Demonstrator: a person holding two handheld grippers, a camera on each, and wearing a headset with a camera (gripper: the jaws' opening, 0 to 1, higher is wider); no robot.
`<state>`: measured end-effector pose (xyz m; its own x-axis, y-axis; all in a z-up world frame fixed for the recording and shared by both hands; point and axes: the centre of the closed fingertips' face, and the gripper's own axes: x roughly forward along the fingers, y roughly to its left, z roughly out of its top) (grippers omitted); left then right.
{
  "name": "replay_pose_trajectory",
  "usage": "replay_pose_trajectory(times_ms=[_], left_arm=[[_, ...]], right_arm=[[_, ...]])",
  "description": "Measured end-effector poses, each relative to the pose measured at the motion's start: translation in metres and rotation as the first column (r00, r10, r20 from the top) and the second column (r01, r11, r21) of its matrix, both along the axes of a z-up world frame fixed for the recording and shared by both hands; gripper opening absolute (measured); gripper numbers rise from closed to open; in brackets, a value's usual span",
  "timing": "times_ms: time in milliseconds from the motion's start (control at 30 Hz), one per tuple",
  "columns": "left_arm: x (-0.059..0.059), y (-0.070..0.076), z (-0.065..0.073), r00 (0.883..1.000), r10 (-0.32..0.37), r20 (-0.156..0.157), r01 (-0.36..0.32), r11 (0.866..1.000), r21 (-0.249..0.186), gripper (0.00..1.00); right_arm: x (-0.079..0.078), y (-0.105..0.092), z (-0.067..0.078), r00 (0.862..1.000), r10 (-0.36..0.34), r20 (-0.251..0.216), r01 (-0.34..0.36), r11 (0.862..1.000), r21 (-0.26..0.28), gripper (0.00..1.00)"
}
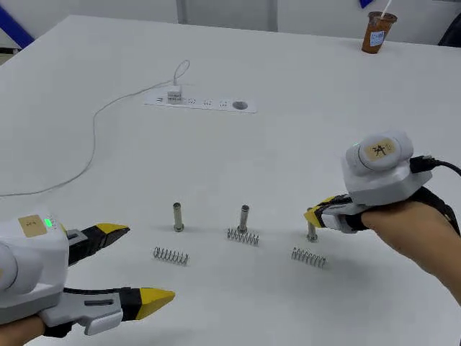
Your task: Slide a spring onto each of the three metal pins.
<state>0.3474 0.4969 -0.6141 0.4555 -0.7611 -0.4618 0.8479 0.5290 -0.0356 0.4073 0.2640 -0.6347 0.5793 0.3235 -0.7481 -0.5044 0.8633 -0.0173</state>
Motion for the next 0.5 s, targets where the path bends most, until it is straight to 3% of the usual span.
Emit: replay_pose_trajectory(times_ms=[500], left_arm=[[-0.0004, -0.0009, -0.0006, 1.0, -0.003, -0.001, 0.003, 1.0, 0.0, 0.75]], right_arm=[[-0.0072, -0.0052, 0.0002, 0.999, -0.012, 0.04, 0.01, 1.0, 0.029, 0.09]])
